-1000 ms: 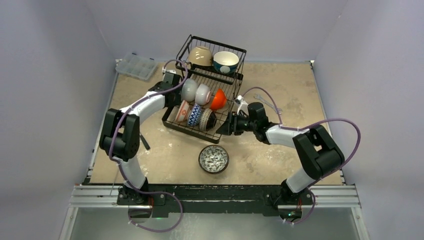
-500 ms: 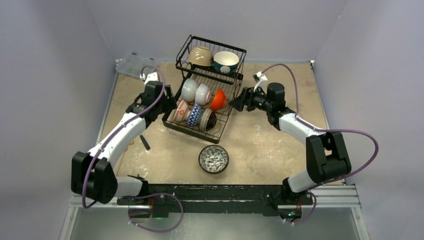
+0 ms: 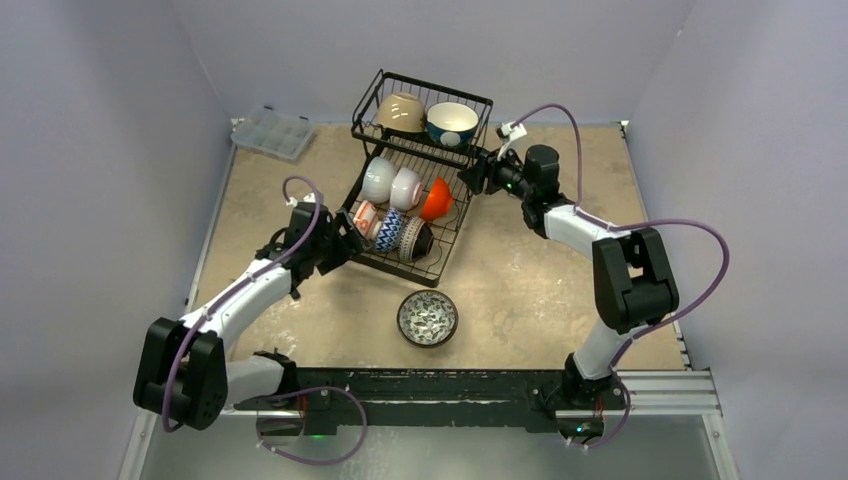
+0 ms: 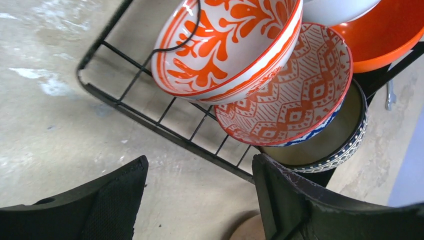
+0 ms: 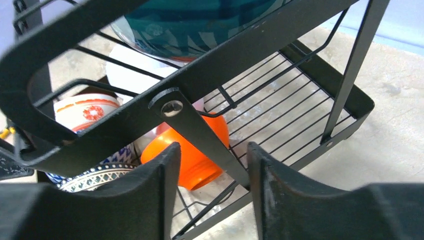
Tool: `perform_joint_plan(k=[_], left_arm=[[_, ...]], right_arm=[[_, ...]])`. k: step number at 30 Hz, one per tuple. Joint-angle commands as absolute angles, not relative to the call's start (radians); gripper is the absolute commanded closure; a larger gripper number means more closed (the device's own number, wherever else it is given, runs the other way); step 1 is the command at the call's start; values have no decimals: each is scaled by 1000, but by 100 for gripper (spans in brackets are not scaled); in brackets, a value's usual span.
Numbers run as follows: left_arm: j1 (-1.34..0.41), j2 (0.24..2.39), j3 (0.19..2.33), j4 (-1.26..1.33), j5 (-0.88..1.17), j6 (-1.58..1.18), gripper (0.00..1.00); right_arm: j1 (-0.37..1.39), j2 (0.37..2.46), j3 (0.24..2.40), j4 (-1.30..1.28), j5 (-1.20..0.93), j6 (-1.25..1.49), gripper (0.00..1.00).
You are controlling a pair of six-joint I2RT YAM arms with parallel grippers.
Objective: Load the bowls into the dish rack
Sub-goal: Adjust the dish rack at the center of the board.
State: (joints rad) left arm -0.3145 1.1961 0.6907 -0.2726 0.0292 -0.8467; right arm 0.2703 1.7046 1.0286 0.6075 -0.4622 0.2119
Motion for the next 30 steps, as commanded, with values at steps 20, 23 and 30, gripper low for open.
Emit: perform_joint_plan(k=[20, 23, 30], left_arm=[[-308, 1502, 721, 15, 129, -823, 71], [-299, 1555, 791, -59, 119, -761, 74], [-251, 1695, 974, -135, 122, -659, 81]], right_arm=[[273, 1513, 942, 644, -510, 168, 100], [273, 1463, 911, 601, -504, 171, 100], [273, 1329, 809, 537, -525, 173, 100]])
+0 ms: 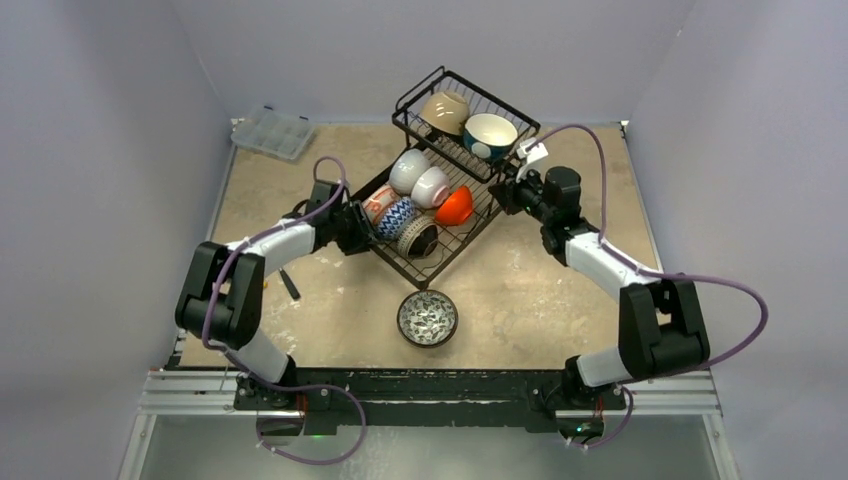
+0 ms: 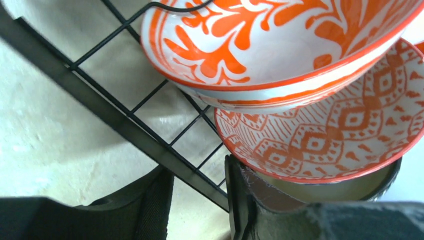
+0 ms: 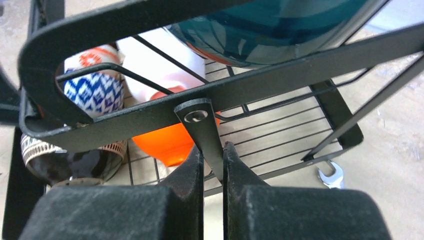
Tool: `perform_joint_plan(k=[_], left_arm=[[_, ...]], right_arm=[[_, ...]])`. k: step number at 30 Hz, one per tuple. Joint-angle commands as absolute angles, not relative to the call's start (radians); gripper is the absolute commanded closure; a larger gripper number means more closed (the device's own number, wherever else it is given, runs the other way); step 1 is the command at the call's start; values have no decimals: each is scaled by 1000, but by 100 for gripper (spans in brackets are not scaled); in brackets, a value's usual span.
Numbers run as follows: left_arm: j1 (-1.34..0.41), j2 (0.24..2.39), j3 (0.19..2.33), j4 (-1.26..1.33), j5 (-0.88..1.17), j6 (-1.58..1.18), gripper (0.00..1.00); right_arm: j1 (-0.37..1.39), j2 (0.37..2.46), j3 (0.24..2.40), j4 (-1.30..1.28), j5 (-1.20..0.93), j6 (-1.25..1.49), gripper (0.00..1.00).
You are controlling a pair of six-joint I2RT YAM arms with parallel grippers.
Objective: Load the bowls into the dish rack
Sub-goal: Adjust the dish rack at the center of the board.
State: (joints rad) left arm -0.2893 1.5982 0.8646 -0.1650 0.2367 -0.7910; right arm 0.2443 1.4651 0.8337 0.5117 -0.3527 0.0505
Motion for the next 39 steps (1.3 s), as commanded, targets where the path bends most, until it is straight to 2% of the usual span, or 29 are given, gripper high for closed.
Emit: perform_joint_plan(k=[1, 11, 16, 25, 29, 35, 39], left_arm=[[-243, 1719, 999, -153, 123, -647, 82], [-163, 1896, 1212, -232, 176, -599, 92], [-146, 1949, 1311, -294, 150, -542, 97], [-118, 1977, 1348, -336, 106, -494, 97], [-110, 1963, 1363, -365, 86, -489, 92], [-104, 1882, 1375, -374, 108, -491, 66], [-98, 1828, 1391, -387, 121, -491, 49]], right_arm=[[273, 1309, 793, 525, -536, 174, 100], [284, 1145, 664, 453, -676, 214, 100], [358, 1134, 608, 516, -724, 274, 100], [442, 1111, 545, 573, -690, 339, 100], [443, 1083, 547, 540, -671, 339, 83], [443, 1031, 552, 480, -634, 335, 50], [443, 995, 555, 441, -633, 338, 39]])
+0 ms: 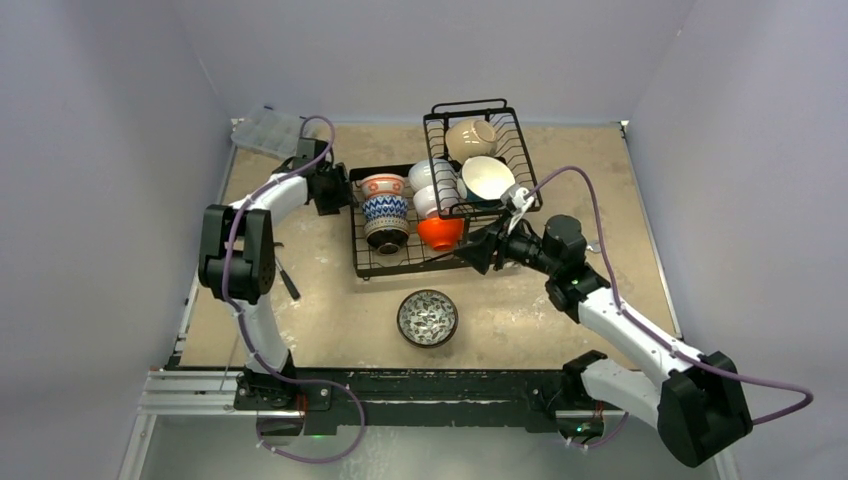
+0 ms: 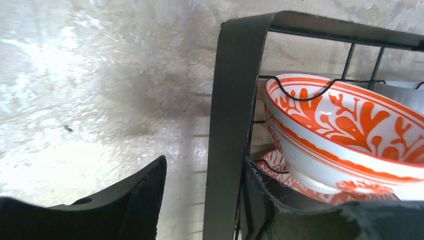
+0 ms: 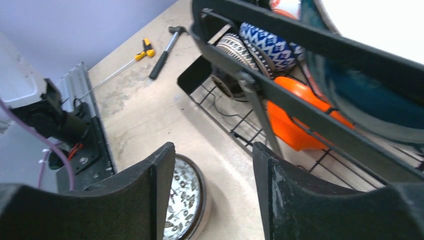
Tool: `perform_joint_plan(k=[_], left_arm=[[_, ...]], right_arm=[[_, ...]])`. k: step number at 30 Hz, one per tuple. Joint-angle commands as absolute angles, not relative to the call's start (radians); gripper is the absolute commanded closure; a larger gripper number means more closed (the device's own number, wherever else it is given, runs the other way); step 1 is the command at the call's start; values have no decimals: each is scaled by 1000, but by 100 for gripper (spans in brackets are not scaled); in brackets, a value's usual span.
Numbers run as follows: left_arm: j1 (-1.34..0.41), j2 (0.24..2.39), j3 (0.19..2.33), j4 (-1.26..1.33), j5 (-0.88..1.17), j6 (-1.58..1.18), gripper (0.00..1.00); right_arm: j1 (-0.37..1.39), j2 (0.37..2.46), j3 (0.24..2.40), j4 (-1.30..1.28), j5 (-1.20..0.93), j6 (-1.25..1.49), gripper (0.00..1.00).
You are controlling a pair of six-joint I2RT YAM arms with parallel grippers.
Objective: Load the bowls into the dish rack
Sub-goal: Adjust the dish rack at the center of the board, then pick up the bowl from the dish rack.
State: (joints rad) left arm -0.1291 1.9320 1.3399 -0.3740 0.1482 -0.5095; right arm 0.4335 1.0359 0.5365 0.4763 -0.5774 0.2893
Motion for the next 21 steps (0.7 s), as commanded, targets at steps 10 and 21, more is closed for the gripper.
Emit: perform_joint_plan(k=[10, 21], left_arm=[[-91, 1669, 1382, -378, 238, -487, 33], [-92, 1466, 1209, -316, 376, -550, 7]], right_arm=[[443, 858, 568, 249, -634, 312, 24], [443, 766, 864, 5, -659, 298, 20]])
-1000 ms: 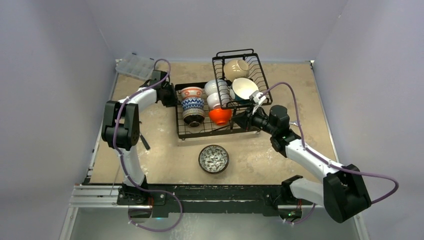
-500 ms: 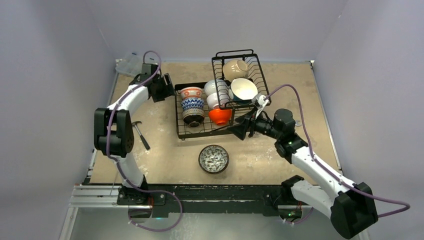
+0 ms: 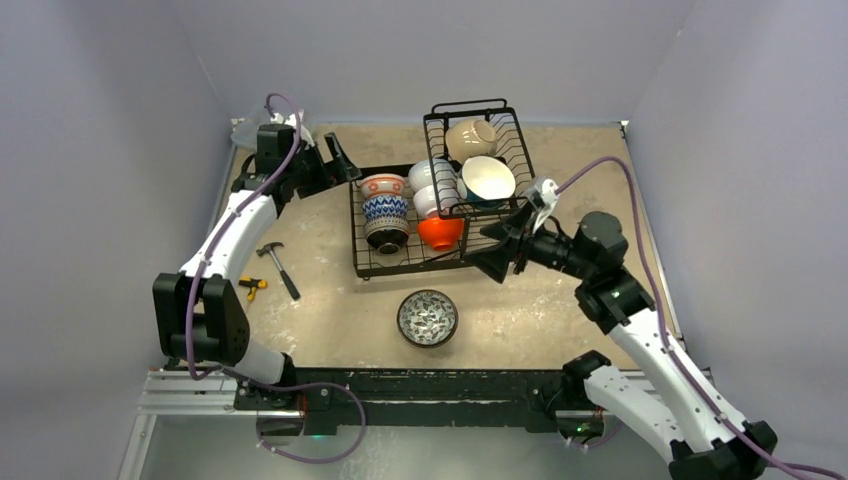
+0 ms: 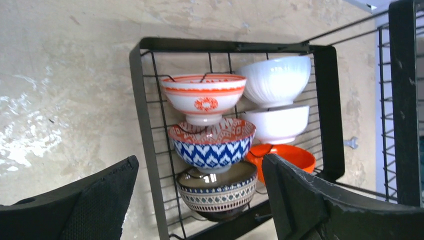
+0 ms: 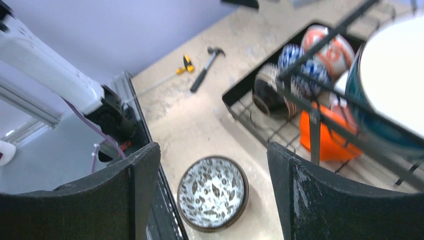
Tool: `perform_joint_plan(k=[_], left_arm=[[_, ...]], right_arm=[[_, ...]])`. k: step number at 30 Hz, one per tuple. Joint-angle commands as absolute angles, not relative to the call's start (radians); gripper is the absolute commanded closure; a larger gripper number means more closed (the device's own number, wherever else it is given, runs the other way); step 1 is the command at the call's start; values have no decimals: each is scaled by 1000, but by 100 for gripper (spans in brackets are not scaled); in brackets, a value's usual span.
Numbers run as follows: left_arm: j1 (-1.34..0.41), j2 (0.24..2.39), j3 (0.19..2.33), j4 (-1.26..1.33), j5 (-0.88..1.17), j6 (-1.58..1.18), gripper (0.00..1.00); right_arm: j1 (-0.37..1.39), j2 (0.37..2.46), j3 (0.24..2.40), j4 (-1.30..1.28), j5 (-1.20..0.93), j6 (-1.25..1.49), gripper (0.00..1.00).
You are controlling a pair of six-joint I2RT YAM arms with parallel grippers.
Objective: Load the bowls into the dish rack
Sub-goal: Pick up the bowl from the dish rack.
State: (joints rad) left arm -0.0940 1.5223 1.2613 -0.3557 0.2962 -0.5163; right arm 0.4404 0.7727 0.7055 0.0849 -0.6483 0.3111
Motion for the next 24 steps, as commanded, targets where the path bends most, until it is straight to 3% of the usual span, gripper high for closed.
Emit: perform_joint_plan(k=[1, 8, 13, 20, 24], left_arm=[[-92, 1454, 1192, -307, 387, -564, 6], [-130, 1377, 1077, -247, 425, -630, 2], [-175, 1337, 1062, -285, 404, -637, 2], [-227, 1300, 1057, -329, 354, -631, 3], [-249, 1301, 1042, -316, 341, -662, 4]], right_arm=[[443, 778, 912, -23, -623, 297, 20], [443, 1004, 1238, -220, -344, 330, 25], [442, 1199, 1467, -388, -273, 272, 31], [443, 1322, 1563, -511, -178, 215, 37], [443, 1348, 1552, -523, -189, 193, 46]])
